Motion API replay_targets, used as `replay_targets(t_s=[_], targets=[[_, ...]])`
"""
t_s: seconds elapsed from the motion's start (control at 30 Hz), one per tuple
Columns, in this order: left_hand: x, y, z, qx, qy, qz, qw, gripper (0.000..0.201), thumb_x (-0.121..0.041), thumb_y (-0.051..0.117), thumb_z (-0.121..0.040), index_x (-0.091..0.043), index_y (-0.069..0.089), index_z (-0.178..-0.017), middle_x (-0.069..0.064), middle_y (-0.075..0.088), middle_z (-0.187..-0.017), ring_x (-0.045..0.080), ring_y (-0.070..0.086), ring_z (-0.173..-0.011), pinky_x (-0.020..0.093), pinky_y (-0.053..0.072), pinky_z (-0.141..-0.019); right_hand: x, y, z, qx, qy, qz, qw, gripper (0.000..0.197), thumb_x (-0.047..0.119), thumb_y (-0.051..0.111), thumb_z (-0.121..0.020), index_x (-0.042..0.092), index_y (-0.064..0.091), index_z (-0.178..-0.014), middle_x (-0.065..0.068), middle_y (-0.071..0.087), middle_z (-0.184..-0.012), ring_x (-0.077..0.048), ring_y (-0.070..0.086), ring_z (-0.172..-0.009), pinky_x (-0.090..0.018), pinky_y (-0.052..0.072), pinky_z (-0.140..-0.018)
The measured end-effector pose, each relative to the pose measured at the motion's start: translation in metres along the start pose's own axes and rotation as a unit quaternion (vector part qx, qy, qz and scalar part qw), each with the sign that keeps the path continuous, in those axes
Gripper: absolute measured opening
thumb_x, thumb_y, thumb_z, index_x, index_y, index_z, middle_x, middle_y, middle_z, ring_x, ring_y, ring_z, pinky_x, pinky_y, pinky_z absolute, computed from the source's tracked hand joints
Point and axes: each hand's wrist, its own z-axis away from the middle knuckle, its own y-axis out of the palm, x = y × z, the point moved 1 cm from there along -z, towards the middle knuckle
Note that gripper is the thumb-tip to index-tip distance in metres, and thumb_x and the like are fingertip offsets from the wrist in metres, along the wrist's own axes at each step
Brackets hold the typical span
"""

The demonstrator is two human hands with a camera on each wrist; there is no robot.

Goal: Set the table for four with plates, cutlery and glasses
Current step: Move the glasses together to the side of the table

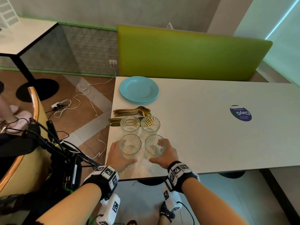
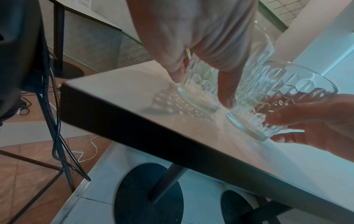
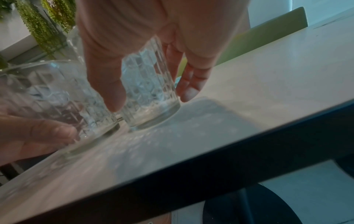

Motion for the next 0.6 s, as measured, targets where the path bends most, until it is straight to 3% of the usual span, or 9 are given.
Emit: replay_targets(t_s=[0.3,0.6], targets=[[-0.0021,0.0020,-0.0030,0.005,-0.008,-0.008,1.000,0.101,-0.022,0.091,-0.054,-0.012,0.037,-0.139,0.010,0.042,-0.138,0.024,0.043,-0.129,0.034,0.037,-0.106,0.0041,0.0006,0.0007,0.003,0.014,-0.010,1.000,0.082,0.021,0.084,-0.061,0.020,0.040,-0.130,0.000,0.056,-0.125,-0.021,0.054,-0.113,-0.023,0.044,-0.089],[0.0042,0.0052,-0.0085,-0.002,-0.033,0.021,0.999,0.107,-0.025,0.093,-0.044,-0.014,0.039,-0.136,0.005,0.049,-0.135,0.025,0.045,-0.127,0.042,0.041,-0.105,0.0076,0.0034,0.0002,0.015,0.028,-0.019,0.999,0.088,0.020,0.086,-0.061,0.020,0.037,-0.134,-0.002,0.054,-0.131,-0.022,0.051,-0.120,-0.025,0.042,-0.095]])
